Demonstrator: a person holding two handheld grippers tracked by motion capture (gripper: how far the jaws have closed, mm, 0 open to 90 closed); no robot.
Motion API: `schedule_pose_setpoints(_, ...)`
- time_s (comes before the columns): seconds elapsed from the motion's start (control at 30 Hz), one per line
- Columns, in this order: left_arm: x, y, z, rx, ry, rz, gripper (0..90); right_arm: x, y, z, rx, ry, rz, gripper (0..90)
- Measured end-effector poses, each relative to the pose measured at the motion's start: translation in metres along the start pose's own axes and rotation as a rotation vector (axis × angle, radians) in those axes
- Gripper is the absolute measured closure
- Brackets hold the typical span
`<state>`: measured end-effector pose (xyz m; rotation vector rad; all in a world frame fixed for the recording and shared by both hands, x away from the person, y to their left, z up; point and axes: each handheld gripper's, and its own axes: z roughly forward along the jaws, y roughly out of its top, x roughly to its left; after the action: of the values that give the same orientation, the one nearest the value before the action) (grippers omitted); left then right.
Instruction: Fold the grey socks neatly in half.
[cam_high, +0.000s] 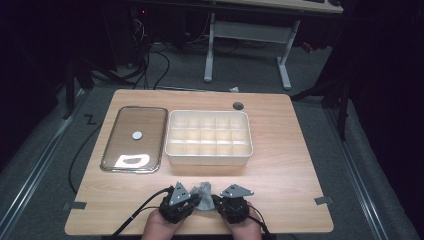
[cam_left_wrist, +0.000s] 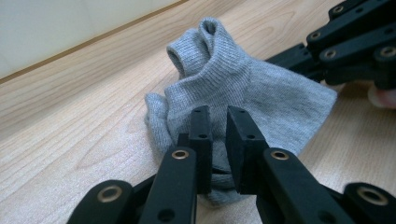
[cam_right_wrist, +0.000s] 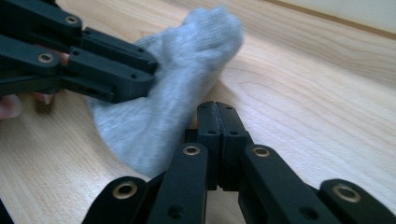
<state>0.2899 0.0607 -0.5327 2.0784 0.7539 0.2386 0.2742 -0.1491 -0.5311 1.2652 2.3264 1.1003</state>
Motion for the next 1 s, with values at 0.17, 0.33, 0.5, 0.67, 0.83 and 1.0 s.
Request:
schedule_pose_setpoints(0.17,-0.001,0.0,0.0,0.0,0.008,0.007,81.2,0.004,0.002,0.0,-0.011,0.007,-0.004,90.0)
schedule_pose_setpoints(0.33,-0.003,0.0,0.0,0.0,0.027,0.014,81.8,0.013,0.009,0.002,-0.032,0.038,-0.028,90.0)
schedule_pose_setpoints(0.5,-0.006,0.0,0.0,0.001,0.051,0.03,82.6,0.016,0.019,-0.001,-0.06,0.048,-0.045,90.0)
schedule_pose_setpoints(0.67,-0.008,0.0,0.0,0.0,0.062,0.046,82.4,0.013,0.015,-0.001,-0.08,0.072,-0.03,90.0)
schedule_pose_setpoints(0.83,-0.004,-0.002,-0.005,-0.038,0.02,0.03,75.8,0.007,0.009,-0.001,-0.096,0.074,-0.004,90.0)
schedule_pose_setpoints(1.0,-0.003,-0.001,-0.015,-0.099,0.007,0.015,73.8,0.002,0.006,-0.003,-0.086,0.073,0.011,87.8)
